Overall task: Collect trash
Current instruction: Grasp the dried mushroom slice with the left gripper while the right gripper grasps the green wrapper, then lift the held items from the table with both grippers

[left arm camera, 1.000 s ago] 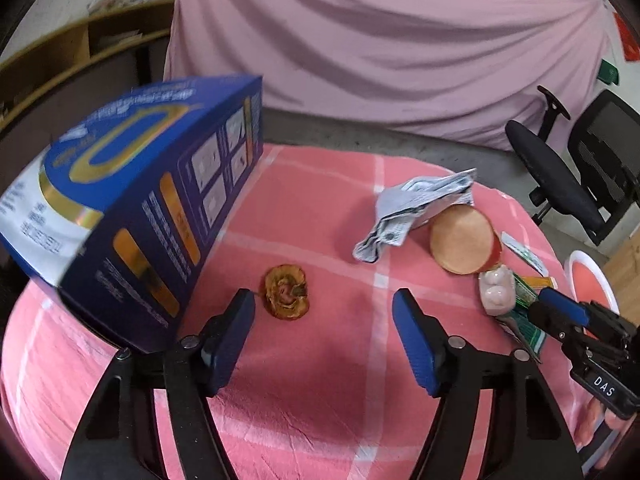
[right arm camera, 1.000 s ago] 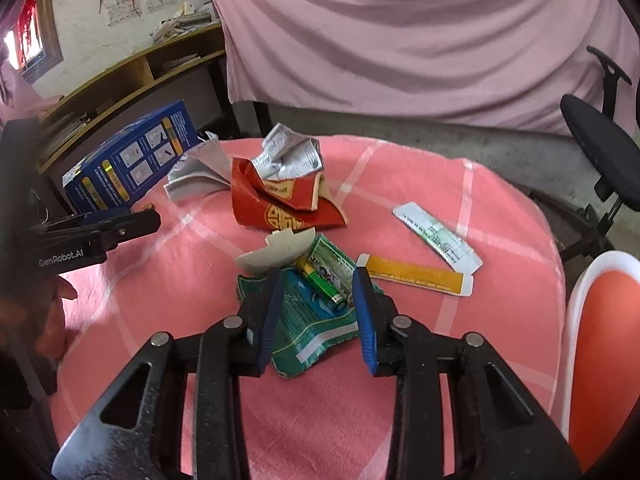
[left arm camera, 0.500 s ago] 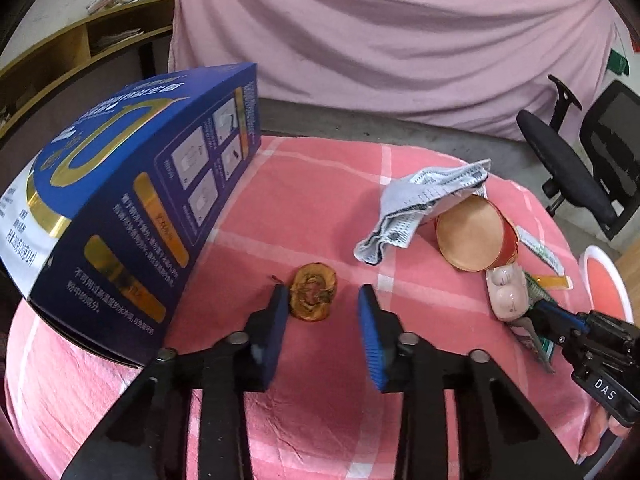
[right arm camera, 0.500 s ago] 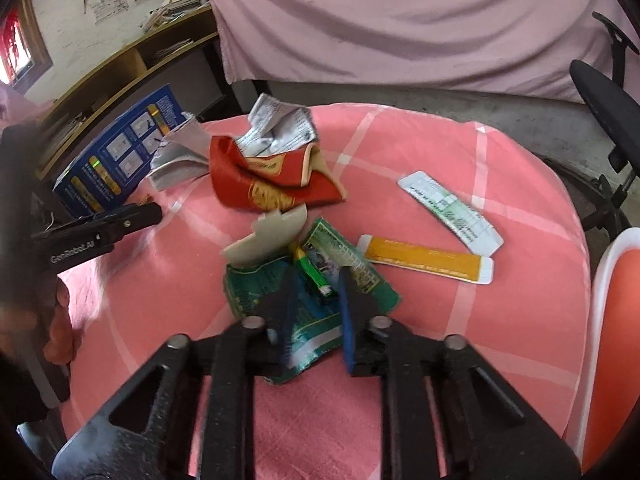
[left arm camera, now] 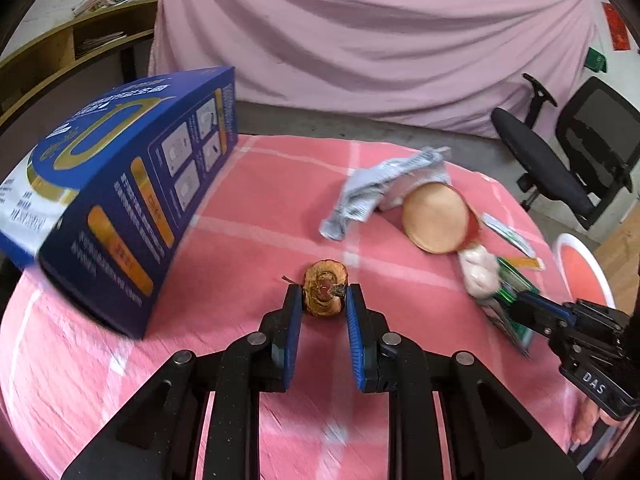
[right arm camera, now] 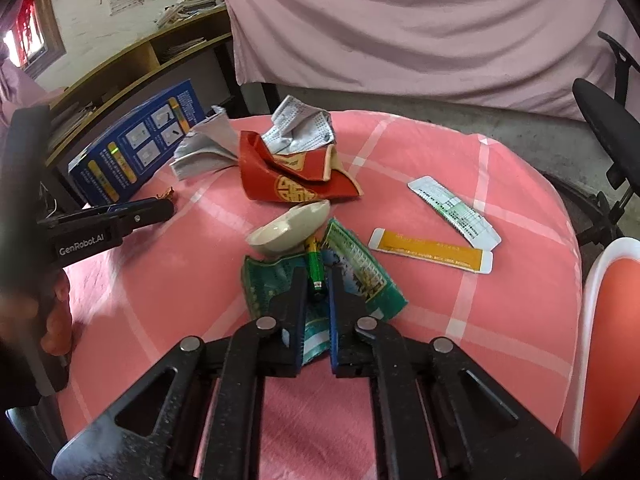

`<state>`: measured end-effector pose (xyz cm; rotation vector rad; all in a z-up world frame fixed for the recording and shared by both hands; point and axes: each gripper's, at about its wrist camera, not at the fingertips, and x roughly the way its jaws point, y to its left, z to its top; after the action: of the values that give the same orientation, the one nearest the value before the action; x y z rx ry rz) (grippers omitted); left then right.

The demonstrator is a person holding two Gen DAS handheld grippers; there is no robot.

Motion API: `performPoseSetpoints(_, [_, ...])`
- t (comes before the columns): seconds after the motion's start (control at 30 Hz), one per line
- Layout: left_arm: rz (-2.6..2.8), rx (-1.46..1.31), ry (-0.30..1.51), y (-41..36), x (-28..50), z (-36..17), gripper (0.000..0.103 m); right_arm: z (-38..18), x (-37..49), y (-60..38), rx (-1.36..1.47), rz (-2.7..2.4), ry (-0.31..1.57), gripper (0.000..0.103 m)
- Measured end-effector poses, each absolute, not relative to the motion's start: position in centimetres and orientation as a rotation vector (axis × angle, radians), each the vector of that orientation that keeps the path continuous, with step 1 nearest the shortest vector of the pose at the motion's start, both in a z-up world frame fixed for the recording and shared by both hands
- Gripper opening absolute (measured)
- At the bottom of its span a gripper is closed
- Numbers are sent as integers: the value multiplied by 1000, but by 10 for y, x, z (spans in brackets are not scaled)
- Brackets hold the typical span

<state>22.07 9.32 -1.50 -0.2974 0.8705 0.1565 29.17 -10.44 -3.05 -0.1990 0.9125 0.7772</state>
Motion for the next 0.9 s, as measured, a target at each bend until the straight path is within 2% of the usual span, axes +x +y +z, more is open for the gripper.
performPoseSetpoints(0.27, [65,-260,859,64,199,-10,18,-24,268,-119,-218,806,897,30])
performPoseSetpoints(0.67, [30,-213,848,39,201,-12,18,-38,279,-97,-260,810,942,31])
performPoseSetpoints(0.77, [16,-207,816,34,195,-7,18,-34,272,-98,-266,808,906,29])
performPoseSetpoints(0.9, [7,-199,721,23,185,6,18,-13,253,-111,-248,799,753,28])
